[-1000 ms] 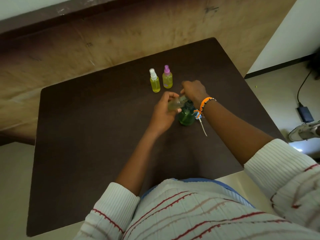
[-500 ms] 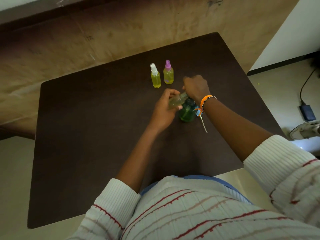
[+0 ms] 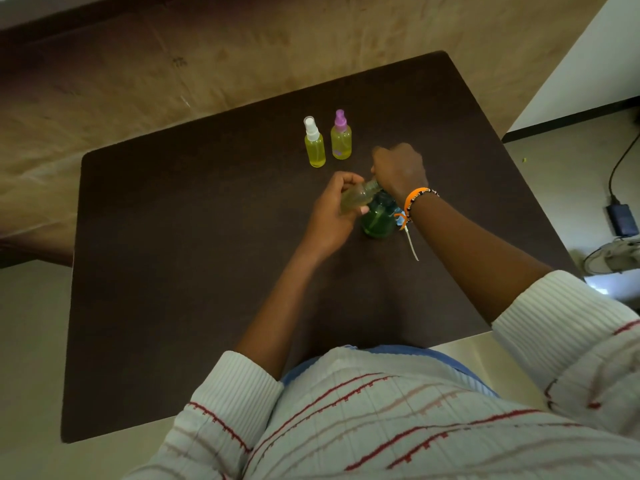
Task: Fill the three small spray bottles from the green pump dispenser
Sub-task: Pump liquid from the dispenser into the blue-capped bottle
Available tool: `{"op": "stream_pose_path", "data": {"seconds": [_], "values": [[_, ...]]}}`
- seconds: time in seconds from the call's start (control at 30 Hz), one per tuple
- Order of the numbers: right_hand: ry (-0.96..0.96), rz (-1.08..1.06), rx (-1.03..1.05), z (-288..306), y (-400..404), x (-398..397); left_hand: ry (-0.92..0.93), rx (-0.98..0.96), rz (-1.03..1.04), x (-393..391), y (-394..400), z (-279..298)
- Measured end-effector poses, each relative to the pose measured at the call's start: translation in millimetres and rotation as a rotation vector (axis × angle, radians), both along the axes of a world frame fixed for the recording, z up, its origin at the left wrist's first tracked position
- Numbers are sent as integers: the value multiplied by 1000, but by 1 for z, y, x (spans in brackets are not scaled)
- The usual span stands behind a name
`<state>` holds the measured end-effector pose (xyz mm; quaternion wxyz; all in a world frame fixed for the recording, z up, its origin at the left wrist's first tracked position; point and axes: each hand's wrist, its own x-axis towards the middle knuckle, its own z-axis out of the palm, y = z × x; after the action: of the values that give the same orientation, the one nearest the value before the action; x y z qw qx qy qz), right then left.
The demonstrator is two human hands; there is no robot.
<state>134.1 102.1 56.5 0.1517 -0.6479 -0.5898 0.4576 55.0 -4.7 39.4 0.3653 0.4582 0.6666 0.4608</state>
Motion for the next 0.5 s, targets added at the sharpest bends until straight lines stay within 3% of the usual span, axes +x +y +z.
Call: {"op": "stream_pose_path", "data": {"seconds": [0.23, 0.5], "values": [[53, 100, -135, 3, 4, -2, 43, 8, -21, -6, -1, 6], [-17, -13, -25, 4, -3, 0, 30, 14, -34, -3, -2, -3]]}}
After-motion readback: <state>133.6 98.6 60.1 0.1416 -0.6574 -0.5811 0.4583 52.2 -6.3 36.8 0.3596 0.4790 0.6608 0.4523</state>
